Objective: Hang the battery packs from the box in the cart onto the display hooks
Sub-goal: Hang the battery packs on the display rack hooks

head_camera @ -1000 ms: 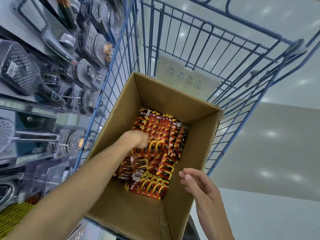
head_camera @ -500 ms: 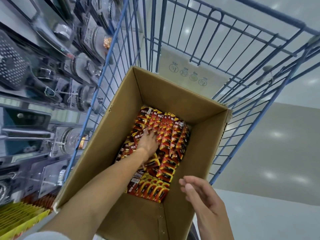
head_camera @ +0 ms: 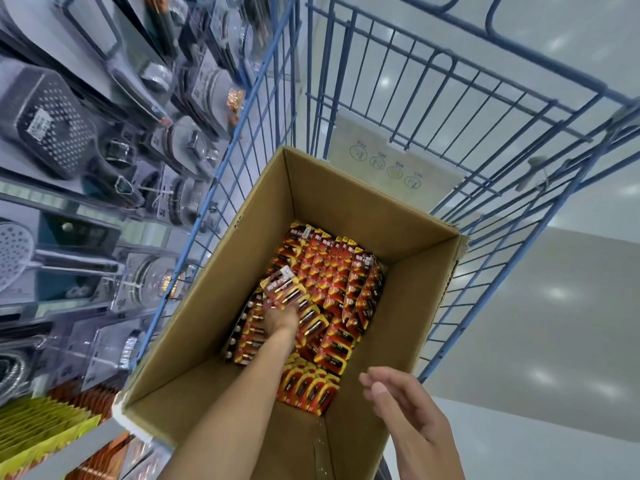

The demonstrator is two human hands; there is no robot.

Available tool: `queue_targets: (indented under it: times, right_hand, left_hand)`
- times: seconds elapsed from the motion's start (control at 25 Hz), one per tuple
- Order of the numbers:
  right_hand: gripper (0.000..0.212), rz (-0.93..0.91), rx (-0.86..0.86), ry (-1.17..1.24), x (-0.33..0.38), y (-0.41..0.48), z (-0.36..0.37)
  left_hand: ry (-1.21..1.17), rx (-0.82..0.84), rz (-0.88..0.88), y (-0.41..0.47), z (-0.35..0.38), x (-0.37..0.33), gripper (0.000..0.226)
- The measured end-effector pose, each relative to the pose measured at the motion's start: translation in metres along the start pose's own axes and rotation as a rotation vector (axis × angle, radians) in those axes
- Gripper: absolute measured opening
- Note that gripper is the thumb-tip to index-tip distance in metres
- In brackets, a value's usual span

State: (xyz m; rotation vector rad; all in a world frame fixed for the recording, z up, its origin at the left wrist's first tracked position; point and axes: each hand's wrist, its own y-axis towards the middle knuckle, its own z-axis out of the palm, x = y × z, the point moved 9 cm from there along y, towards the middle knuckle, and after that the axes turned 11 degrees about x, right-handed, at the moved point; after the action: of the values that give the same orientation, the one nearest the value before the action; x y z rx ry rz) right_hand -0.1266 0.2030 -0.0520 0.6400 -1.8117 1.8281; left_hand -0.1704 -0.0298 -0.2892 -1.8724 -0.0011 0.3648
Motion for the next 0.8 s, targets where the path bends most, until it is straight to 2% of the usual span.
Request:
queue_targets:
  times: [0.08, 0.16, 0.28, 0.52, 0.68, 0.8]
  right_hand:
    - [0.025, 0.006, -0.011, -0.004, -0.002, 0.001, -0.002]
    - [0.016, 0.016, -0.017, -0.003, -0.006, 0.0, -0.004]
    - [0.013, 0.021, -0.003, -0.011, -0.006, -0.001, -0.002]
    - [0.015, 0.011, 0.033, -0.015, 0.007, -0.001, -0.001]
    - [0.013, 0.016, 0.077, -0.069, 0.018, 0.01, 0.013]
    - [0.015, 0.03, 0.153, -0.228, 0.024, 0.043, 0.042]
  left_hand:
    - [-0.065, -0.048, -0.03, 0.008, 0.003, 0.002, 0.064]
    - [-0.065, -0.086, -0.043, 0.007, 0.003, 0.007, 0.067]
    - [-0.043, -0.042, 0.029, 0.009, 0.009, 0.005, 0.072]
    - [0.028, 0.03, 0.089, -0.011, 0.006, -0.01, 0.05]
    - [0.196, 0.18, 0.243, -0.089, -0.05, -0.05, 0.023]
    - [0.148, 0.328, 0.378, -0.177, -0.098, -0.063, 0.017]
